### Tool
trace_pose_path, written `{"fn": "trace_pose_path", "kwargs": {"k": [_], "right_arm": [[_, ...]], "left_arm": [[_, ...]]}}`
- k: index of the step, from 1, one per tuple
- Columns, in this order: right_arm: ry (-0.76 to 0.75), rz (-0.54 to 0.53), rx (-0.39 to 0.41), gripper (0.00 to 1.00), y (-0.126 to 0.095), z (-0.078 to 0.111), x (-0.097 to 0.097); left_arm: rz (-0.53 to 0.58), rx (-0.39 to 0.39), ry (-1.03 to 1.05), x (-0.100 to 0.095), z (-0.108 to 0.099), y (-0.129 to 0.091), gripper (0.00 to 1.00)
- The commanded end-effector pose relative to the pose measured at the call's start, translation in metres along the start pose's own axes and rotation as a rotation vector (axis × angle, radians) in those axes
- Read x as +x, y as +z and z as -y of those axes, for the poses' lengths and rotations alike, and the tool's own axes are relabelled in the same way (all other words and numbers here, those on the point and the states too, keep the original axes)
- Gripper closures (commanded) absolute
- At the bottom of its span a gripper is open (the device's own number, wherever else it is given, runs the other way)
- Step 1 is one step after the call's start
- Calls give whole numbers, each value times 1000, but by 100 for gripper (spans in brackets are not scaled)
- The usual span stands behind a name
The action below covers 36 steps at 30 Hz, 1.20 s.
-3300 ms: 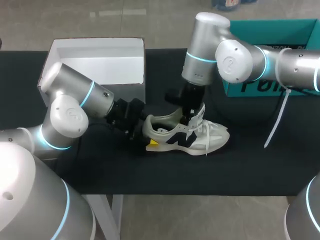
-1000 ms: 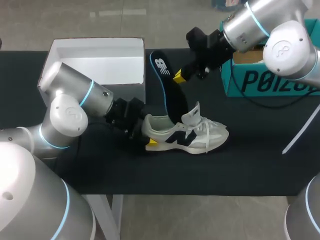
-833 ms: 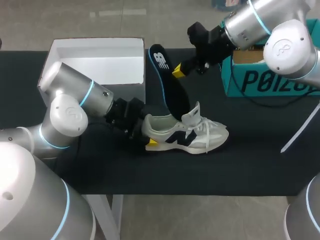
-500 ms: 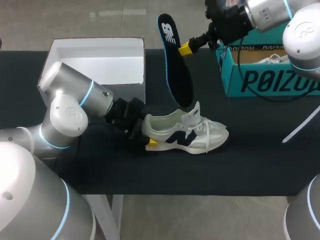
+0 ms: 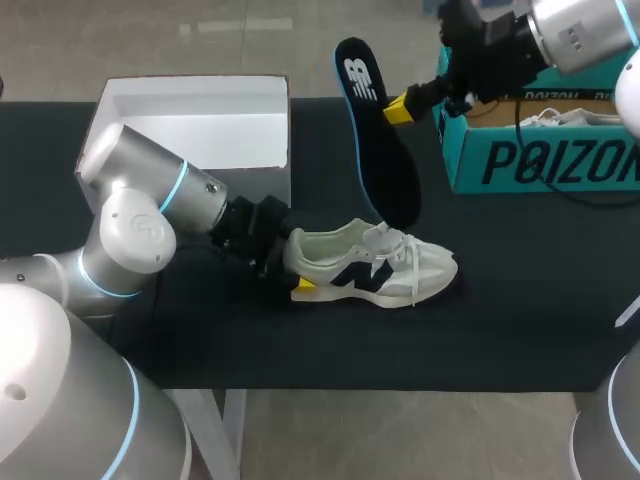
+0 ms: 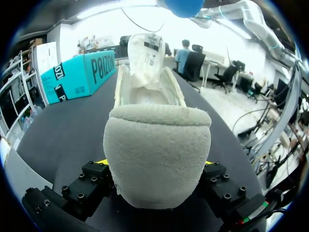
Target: Take the shoe out of the shoebox, open the shoe tongue, remove and reinsert the insole, then place the shoe into the shoebox
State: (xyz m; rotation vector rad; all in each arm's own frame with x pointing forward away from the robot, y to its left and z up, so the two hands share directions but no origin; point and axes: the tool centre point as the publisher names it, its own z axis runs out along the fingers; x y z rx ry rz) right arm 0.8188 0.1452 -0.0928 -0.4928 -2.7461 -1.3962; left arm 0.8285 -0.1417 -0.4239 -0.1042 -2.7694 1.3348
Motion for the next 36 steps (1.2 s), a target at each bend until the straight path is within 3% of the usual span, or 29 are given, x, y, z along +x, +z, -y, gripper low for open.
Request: {"fn": "trace_pose_path", "kwargs": {"k": [1,2,7,14,18,21,25,28,36], "right_arm": [[1,3,-1,100,1,1,0],[1,3,-1,100,1,1,0],[156,213,62,100,-35,13,23],[289,364,4,100,-67,13,59],[313,378,-45,100,-75,15,73],[314,384,-56,100,-79,16,84],[289,431,3,100,-78,15,110],[330,437,-1,100,-75,20,122],[423,489,-85,100,-67,26,149]], "left_arm": [[0,-1,1,0,-1,2,100],[0,-1,1,0,-1,2,100],[0,-1,1,0,-1,2,100],[0,-1,1,0,-1,2,100],[0,-1,1,0,-1,2,100],[0,-1,1,0,-1,2,100],[0,-1,1,0,-1,2,100],[0,-1,1,0,-1,2,100],[0,-1,1,0,-1,2,100]]}}
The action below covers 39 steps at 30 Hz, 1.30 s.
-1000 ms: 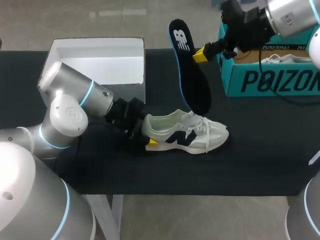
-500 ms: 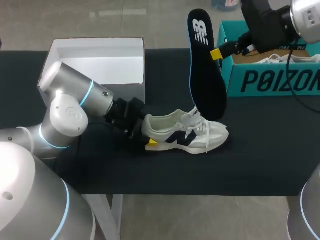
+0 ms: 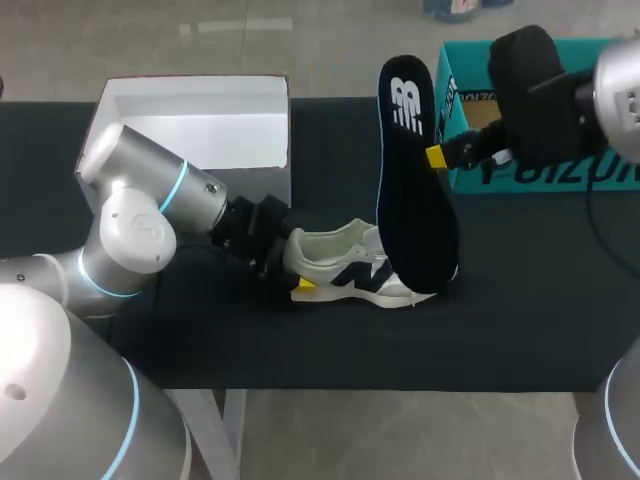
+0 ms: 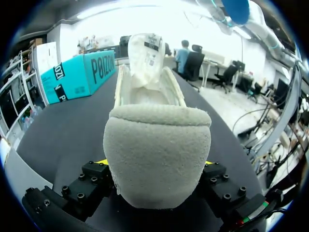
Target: Take the shoe out of the shoebox, open the shoe tongue, remove and reinsert the insole, then place the shoe into the shoebox
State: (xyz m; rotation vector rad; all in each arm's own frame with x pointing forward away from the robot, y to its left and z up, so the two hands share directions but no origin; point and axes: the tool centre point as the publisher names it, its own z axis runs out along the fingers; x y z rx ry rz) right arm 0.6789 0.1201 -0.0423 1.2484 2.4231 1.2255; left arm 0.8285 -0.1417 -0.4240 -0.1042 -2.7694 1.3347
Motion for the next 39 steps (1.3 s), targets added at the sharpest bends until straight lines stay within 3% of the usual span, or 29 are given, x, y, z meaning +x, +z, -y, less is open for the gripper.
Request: {"fn": "trace_pose_path", "kwargs": {"k": [1,6,10,25,39], "right_arm": [[51,74,-91,100,-4,16,9],[88,48,-135,100,-1,14,14],[57,-53,-139,100,5,9,21],[57,-53,-139,100,5,9,21],[18,-55,-110,100,28,-10,9]], "left_arm": [[0,-1,1,0,-1,1,100],[0,-1,1,0,-1,1,100],[0,-1,1,0,-1,1,100],[0,-1,1,0,-1,1,100],[0,-1,1,0,-1,1,100]]}}
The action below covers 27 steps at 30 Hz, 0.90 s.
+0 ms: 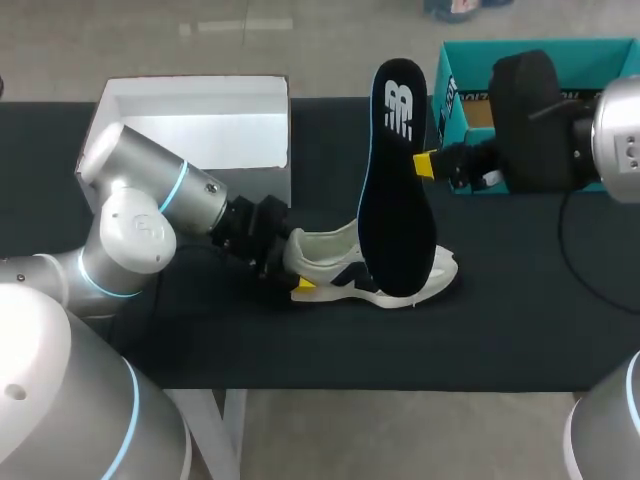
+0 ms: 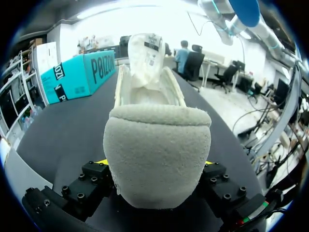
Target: Take the shoe out of the shoebox, open the shoe tongue, remove and reinsert the insole, then place the shoe into the shoebox
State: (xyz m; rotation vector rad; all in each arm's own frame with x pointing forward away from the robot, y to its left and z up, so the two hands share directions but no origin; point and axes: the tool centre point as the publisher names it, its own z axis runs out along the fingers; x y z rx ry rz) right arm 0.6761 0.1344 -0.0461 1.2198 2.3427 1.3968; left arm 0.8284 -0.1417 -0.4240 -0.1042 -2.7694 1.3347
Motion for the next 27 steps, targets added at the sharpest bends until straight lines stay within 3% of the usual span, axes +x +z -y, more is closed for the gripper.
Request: {"fn": "trace_pose_path", "kwargs": {"k": [1,7,27], "right_arm": [[4,-5,7,100,22,-8,-6],[6,-3,22,100,29,-12,-15],[27,0,18,100,34,-11,-18]], "left_arm": [[0,-1,1,0,-1,1,100],[0,-1,1,0,-1,1,100],[0,-1,1,0,-1,1,100]]}}
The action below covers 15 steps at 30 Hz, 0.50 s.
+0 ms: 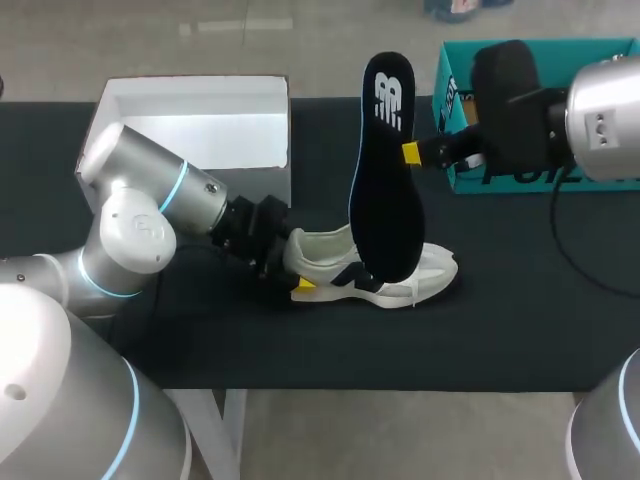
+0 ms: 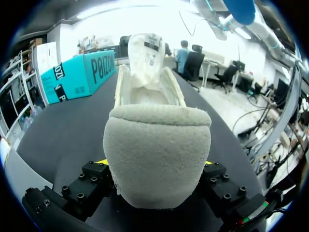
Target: Take the shoe out of the shoebox, open the shoe tongue, remove and reinsert the insole, then place the shoe into the shoebox
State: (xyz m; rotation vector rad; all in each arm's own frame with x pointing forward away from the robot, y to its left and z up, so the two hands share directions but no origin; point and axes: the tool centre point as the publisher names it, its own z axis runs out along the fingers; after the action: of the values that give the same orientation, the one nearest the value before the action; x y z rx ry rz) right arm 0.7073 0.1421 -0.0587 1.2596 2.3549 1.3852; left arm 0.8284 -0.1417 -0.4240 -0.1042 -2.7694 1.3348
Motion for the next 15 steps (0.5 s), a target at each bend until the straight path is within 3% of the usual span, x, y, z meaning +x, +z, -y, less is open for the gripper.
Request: {"fn": "trace_pose_path", "kwargs": {"k": [1,13,15], "right_arm": [[1,1,-2,100,7,-2,1],[1,1,-2,100,7,-2,1],[1,1,-2,100,7,-2,1]], "left_arm": [[0,-1,1,0,-1,2,100],[0,-1,1,0,-1,2,100],[20,-15,-18,1,5,-9,96]]}}
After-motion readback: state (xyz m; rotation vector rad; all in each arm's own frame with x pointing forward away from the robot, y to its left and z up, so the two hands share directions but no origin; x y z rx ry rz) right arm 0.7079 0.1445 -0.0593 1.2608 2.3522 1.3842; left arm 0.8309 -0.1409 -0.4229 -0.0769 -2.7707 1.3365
